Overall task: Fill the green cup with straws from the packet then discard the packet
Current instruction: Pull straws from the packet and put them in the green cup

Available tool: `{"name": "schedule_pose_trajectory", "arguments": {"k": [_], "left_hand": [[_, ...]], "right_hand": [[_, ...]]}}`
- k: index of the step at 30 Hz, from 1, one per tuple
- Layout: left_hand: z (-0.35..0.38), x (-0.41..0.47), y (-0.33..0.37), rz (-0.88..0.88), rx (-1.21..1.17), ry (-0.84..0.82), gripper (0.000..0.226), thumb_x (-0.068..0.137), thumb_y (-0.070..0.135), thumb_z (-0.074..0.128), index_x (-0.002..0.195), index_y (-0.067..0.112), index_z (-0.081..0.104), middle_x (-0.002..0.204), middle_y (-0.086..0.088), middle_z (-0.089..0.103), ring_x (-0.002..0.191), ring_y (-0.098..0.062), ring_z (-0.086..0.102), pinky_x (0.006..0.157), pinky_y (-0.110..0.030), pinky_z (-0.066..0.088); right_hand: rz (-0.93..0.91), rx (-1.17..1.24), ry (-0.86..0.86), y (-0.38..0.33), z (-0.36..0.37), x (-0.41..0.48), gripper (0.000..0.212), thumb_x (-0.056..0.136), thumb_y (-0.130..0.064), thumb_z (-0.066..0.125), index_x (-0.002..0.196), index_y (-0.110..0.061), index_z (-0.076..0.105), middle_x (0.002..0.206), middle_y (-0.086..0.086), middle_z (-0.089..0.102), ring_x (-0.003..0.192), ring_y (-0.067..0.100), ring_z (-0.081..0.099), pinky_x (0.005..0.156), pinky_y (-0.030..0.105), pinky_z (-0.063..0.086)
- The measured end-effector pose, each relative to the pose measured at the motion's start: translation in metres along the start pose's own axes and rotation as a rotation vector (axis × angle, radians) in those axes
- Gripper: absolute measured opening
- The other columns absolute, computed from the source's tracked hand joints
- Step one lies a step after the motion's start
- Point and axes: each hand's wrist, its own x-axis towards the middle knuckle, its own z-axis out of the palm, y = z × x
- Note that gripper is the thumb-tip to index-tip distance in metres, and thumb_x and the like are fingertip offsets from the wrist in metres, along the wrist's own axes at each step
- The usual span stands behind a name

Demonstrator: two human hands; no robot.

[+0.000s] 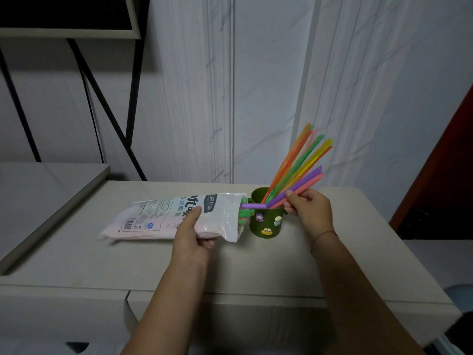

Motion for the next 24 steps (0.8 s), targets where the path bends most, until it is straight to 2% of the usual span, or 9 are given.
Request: {"name": "schedule_pose_trajectory", "arguments": {"k": [4,8,11,13,15,19,24], "left_hand": [[0.000,-0.001,0.001,0.016,-0.004,-0.003,0.027,0.084,0.001,0.065,0.102,0.017,0.056,0.094,-0.006,0.069,0.082,-0.020,0.068,0.063,-0.047,0.056],[0.001,-0.004,-0.001,0.045,0.013,-0.017,0.031,0.084,0.001,0.065,0.109,0.017,0.056,0.093,-0.005,0.070,0.081,-0.019,0.068,0.063,-0.044,0.056],[0.003,-0.007,-0.005,0.053,0.026,-0.027,0.037,0.084,0.002,0.065,0.116,0.016,0.056,0.095,-0.005,0.070,0.083,-0.020,0.068,0.065,-0.044,0.056],[0.004,-0.009,-0.009,0.051,0.037,-0.032,0.036,0.083,0.003,0.066,0.115,0.016,0.056,0.094,-0.004,0.070,0.082,-0.019,0.068,0.066,-0.041,0.057],[0.004,-0.010,-0.012,0.051,0.042,-0.032,0.035,0.083,0.003,0.066,0.115,0.016,0.057,0.095,-0.004,0.070,0.082,-0.019,0.068,0.066,-0.037,0.057],[0.004,-0.012,-0.016,0.053,0.031,-0.024,0.039,0.083,0.002,0.066,0.118,0.015,0.055,0.098,-0.006,0.070,0.083,-0.020,0.068,0.062,-0.038,0.057],[0.002,-0.009,-0.008,0.044,-0.042,-0.026,0.046,0.085,0.001,0.064,0.127,0.016,0.052,0.096,-0.007,0.069,0.082,-0.020,0.068,0.057,-0.039,0.059]], "right_hand": [[0.101,-0.098,-0.014,-0.002,-0.007,-0.008,0.032,0.085,-0.021,0.066,0.093,0.009,0.062,0.061,0.010,0.059,0.047,0.011,0.052,0.049,0.018,0.047],[0.232,-0.099,-0.160,-0.011,-0.010,-0.030,0.031,0.089,-0.029,0.060,0.073,-0.003,0.060,0.058,0.010,0.054,0.038,0.010,0.049,0.038,0.016,0.041],[0.287,0.040,-0.336,-0.019,0.000,-0.049,0.024,0.089,-0.032,0.058,0.085,-0.009,0.061,0.066,0.006,0.058,0.041,0.007,0.055,0.040,0.016,0.044],[0.251,0.084,-0.388,-0.021,0.011,-0.057,0.024,0.088,-0.028,0.061,0.099,-0.008,0.059,0.073,0.005,0.060,0.048,0.008,0.057,0.044,0.019,0.047],[0.185,0.118,-0.355,-0.022,0.020,-0.061,0.026,0.085,-0.017,0.066,0.106,-0.004,0.057,0.077,0.008,0.061,0.049,0.006,0.057,0.047,0.018,0.049],[0.080,0.112,-0.337,-0.020,0.024,-0.064,0.009,0.082,0.002,0.065,0.087,-0.005,0.061,0.070,0.012,0.060,0.046,0.003,0.057,0.048,0.015,0.050],[0.063,0.126,-0.288,-0.022,0.012,-0.056,0.009,0.082,0.003,0.063,0.082,-0.005,0.066,0.062,0.009,0.063,0.045,0.005,0.059,0.049,0.014,0.051]]}}
